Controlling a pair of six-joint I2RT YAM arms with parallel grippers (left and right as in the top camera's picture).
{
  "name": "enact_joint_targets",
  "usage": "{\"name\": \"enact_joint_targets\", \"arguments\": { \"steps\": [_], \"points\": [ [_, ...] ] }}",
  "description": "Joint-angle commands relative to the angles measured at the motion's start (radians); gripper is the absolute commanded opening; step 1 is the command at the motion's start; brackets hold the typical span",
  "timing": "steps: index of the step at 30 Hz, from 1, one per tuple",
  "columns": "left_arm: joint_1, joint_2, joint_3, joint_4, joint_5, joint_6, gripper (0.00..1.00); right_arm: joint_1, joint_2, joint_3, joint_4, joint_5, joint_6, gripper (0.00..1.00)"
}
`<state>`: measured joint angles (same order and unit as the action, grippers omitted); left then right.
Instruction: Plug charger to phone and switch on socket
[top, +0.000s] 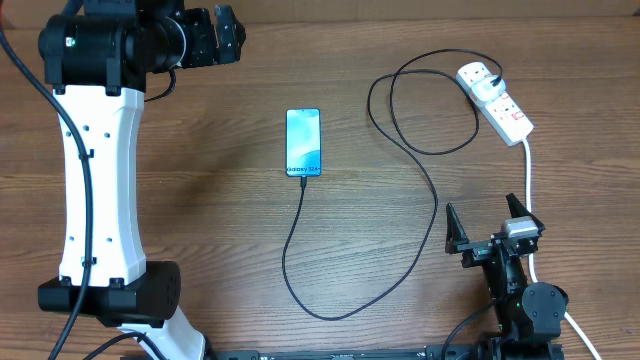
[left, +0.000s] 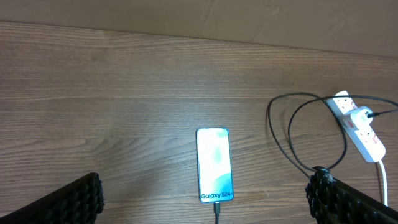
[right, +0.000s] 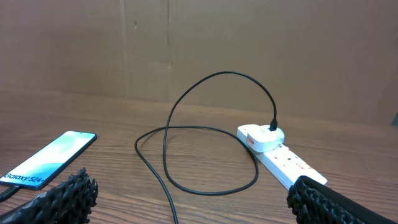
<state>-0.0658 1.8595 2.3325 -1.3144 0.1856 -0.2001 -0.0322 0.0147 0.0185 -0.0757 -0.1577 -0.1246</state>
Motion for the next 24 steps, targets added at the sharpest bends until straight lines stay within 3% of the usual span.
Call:
{"name": "enact_joint_targets", "arguments": {
  "steps": [1,8,12,24],
  "points": [
    [-0.006,0.003,0.000,-0.037,-0.049,0.013,1.00,-0.005,-0.012,-0.010,0.004,-0.004,-0.004,1.00],
    [-0.007,-0.066,-0.006,-0.169,-0.092,-0.006,1.00,-0.005,-0.012,-0.010,0.004,-0.004,-0.004,1.00],
    [-0.006,-0.146,-0.067,-0.168,-0.097,-0.006,1.00,-0.005,-0.012,-0.010,0.004,-0.004,-0.004,1.00],
    [-0.005,-0.498,-0.687,0.115,-0.100,0.043,1.00,-0.005,-0.012,-0.010,0.005,-0.004,-0.004,1.00]
  ]
}}
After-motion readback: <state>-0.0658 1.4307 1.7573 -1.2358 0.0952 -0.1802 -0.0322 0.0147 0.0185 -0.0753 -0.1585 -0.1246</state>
